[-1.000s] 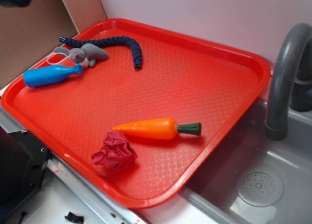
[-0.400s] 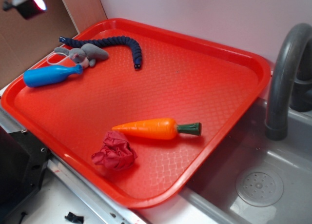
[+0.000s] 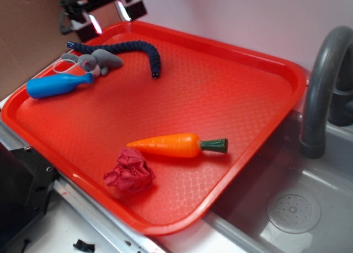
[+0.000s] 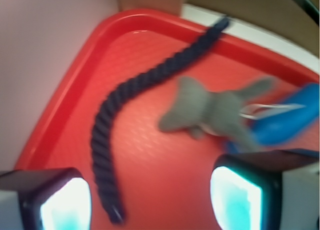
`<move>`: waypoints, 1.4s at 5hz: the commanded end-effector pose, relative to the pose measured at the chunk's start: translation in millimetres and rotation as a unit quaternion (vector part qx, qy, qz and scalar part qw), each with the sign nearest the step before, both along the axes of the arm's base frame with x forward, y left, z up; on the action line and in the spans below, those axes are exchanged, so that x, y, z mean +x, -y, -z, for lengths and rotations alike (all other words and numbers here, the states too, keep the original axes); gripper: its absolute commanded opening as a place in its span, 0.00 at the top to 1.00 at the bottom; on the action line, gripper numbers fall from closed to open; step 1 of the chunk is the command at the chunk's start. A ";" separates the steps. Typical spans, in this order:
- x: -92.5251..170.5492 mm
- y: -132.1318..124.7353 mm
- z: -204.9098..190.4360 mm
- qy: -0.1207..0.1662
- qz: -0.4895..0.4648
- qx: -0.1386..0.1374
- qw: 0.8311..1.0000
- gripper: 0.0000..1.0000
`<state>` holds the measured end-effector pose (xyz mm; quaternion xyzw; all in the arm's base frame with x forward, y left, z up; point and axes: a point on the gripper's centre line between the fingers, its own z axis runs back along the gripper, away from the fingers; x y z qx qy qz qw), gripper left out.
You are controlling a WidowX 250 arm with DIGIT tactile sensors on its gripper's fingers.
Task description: Grab the blue rope.
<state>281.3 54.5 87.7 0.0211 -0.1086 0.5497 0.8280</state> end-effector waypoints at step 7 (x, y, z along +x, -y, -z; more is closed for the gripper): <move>34.4 -1.2 25.1 -0.002 0.080 0.033 0.996 1.00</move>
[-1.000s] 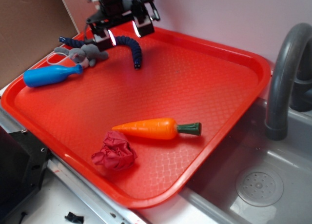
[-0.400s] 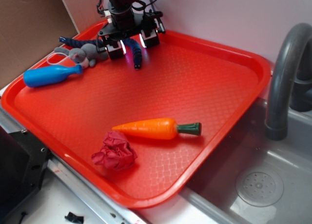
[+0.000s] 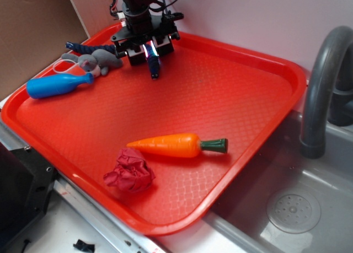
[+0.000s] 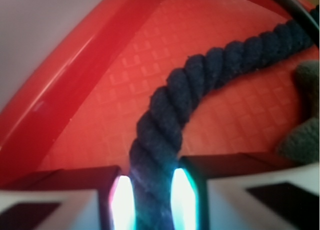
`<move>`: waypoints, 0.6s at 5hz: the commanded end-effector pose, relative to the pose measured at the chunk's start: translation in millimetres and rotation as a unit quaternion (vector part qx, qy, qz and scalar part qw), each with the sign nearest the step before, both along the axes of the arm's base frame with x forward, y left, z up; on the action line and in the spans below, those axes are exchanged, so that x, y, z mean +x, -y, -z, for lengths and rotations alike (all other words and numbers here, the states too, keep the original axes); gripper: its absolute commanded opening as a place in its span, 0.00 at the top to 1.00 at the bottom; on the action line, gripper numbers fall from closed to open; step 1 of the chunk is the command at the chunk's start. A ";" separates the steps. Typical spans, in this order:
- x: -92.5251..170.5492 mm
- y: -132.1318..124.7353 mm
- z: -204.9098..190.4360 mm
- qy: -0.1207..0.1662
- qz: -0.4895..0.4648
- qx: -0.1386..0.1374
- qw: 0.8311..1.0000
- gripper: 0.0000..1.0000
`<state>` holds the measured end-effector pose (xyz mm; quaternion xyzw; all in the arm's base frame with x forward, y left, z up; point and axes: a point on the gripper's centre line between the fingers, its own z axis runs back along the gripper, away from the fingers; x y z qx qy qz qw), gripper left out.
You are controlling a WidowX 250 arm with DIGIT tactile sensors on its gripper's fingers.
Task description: Grab the blue rope.
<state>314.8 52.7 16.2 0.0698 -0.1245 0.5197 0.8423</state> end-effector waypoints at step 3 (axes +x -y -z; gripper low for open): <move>-42.1 47.0 -154.3 -0.083 0.363 -0.087 0.924 1.00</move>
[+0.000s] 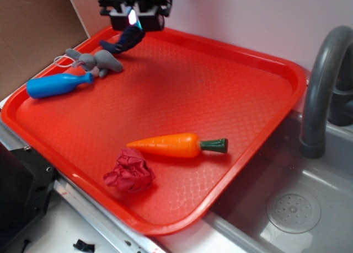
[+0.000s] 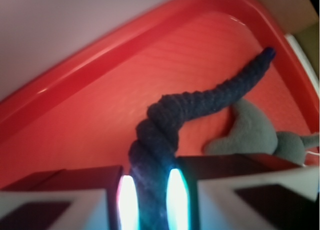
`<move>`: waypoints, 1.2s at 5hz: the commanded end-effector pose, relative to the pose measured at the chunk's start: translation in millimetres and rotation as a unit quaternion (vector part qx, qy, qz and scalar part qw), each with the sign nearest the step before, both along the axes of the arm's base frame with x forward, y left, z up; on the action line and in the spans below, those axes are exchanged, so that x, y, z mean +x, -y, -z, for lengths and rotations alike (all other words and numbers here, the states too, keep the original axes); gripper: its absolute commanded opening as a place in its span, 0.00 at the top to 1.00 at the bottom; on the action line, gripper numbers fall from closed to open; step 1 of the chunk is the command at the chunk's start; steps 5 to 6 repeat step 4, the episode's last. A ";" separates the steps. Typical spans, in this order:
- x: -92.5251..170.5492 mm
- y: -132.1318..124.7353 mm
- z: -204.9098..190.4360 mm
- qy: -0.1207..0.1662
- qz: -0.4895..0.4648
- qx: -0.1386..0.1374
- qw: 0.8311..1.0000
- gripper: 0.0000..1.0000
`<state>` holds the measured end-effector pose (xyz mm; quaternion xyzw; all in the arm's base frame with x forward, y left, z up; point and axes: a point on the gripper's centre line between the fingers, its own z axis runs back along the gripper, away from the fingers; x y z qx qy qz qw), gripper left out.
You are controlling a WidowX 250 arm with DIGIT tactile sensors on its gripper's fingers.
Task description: Grab the blue rope.
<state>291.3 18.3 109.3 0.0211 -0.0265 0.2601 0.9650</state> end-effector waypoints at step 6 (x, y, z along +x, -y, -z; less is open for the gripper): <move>-76.0 45.6 -102.0 0.078 0.086 -0.021 0.993 1.00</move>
